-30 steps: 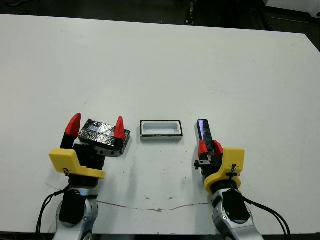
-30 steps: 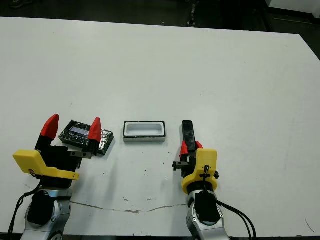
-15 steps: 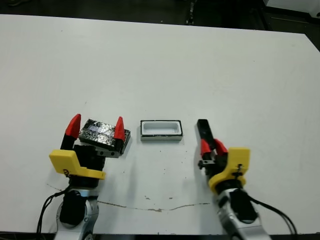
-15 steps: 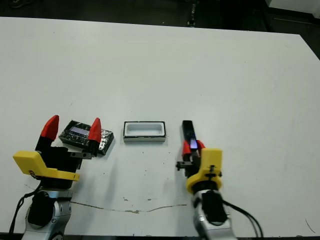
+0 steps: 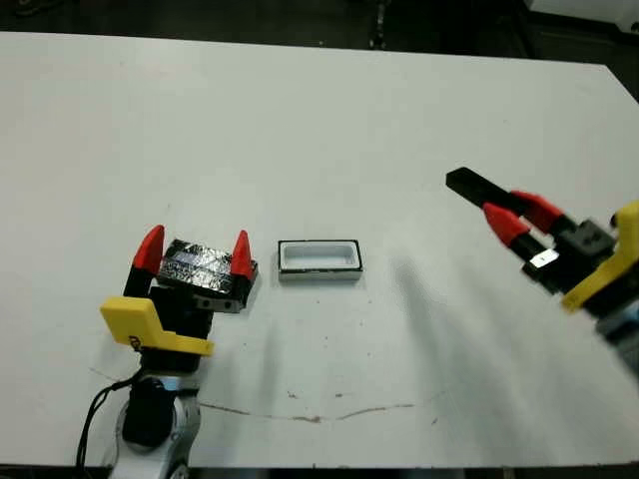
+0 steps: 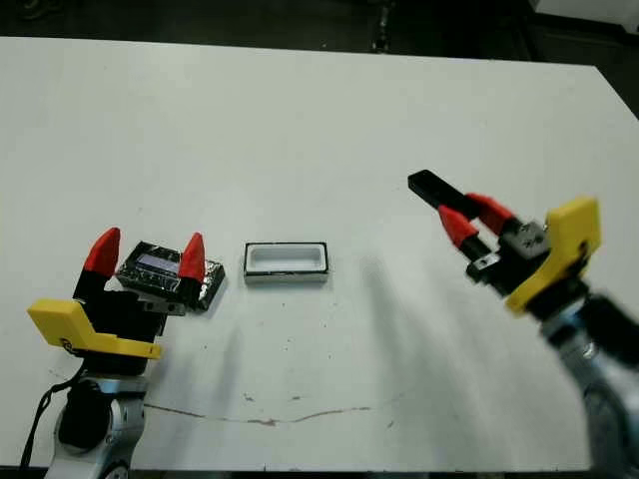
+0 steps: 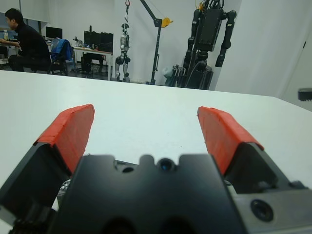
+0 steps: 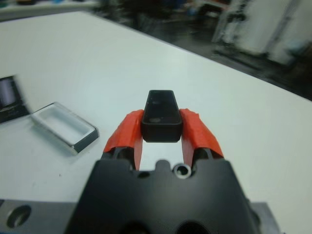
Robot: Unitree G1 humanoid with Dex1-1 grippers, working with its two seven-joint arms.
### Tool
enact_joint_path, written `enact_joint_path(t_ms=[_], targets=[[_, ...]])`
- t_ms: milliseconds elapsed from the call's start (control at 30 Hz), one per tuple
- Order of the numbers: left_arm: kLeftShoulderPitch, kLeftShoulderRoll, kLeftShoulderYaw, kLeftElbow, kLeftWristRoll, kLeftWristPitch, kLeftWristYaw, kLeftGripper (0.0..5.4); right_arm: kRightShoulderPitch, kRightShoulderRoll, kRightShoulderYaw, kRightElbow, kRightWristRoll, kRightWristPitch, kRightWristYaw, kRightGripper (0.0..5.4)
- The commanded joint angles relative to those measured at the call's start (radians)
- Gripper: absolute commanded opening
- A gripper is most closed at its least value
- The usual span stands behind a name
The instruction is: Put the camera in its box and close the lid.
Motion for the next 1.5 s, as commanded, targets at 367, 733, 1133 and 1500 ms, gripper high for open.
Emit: enact_joint_path(t_ms=[367, 733, 1133, 1500], targets=[[0.005, 0.010, 0.008, -0.004, 0.022, 0.010, 0.005, 5.40, -0.506, -0.075, 0.376, 0.563, -0.147, -0.152, 0.591, 1.69], [0.008, 0.008, 0.011, 0.001, 0.024, 0.011, 0.006, 5.40, -0.639, 0.062, 0.523, 0.716, -0.271, -0.214, 0.694, 1.69], [0.014, 0.002, 0.008, 0.003, 0.021, 0.021, 0.009, 5.40, -0.667, 0.136, 0.534, 0.754, -0.316, -0.273, 0.714, 1.69], [0.016, 0.002, 0.007, 0.018, 0.028, 0.008, 0.010, 5.40, -0.706, 0.193, 0.533, 0.851, -0.319, -0.297, 0.773, 1.69]])
